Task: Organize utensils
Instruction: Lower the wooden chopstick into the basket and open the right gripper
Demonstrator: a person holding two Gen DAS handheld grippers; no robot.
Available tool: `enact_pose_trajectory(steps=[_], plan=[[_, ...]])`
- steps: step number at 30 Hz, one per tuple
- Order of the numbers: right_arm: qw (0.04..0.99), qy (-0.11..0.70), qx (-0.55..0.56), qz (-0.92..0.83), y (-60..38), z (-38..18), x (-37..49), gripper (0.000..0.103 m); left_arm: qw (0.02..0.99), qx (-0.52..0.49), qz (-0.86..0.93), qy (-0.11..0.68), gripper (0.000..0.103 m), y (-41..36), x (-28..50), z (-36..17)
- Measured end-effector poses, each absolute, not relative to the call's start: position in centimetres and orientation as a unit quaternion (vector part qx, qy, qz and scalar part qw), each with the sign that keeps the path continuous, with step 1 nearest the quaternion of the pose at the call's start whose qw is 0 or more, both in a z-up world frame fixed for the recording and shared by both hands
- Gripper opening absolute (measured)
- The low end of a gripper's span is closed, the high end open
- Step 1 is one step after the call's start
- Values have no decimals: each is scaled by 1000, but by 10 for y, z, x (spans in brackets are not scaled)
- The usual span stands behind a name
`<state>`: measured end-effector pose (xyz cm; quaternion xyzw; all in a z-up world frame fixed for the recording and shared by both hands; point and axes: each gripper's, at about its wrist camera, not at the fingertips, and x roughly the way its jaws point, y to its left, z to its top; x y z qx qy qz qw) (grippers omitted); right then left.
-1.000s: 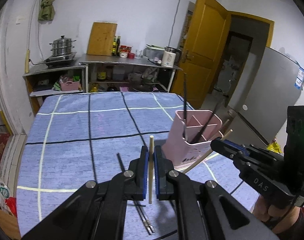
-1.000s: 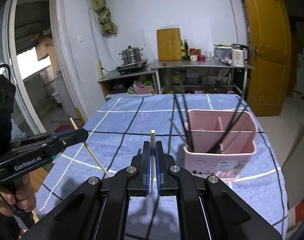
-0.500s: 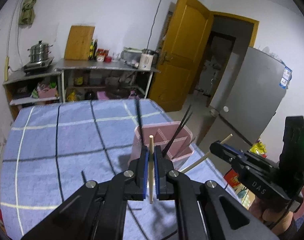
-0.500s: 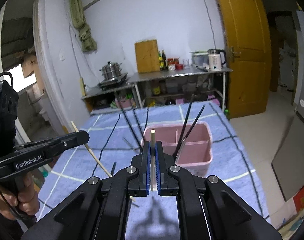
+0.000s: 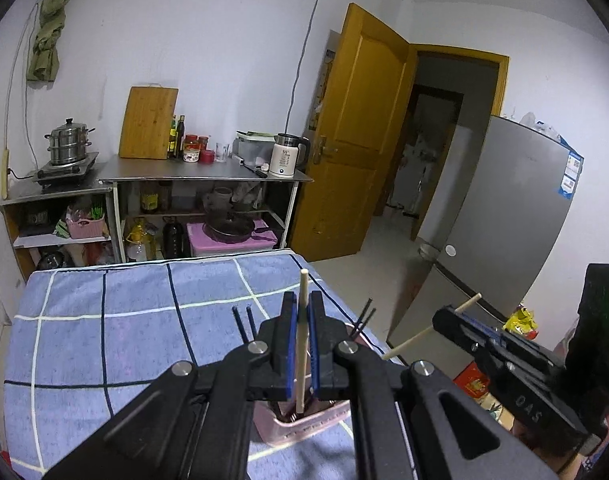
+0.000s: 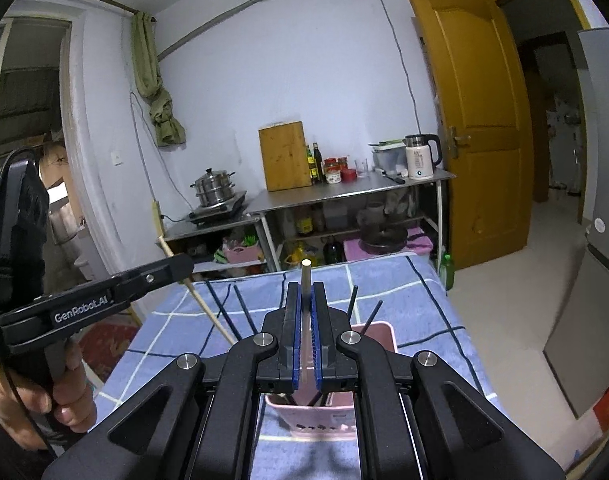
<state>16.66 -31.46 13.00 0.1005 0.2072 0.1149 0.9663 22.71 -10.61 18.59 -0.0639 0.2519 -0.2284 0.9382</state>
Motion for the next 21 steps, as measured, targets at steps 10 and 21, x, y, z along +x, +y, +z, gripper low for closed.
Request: enact_pose_trajectory(steps=[10,21], plan=[[958,242,104,113,-314,89,187,4,934,-52,-219,277,6,-120,242,143],[950,277,85,118,-302,58,204,4,926,-45,-228,299,6,-125,245,117]])
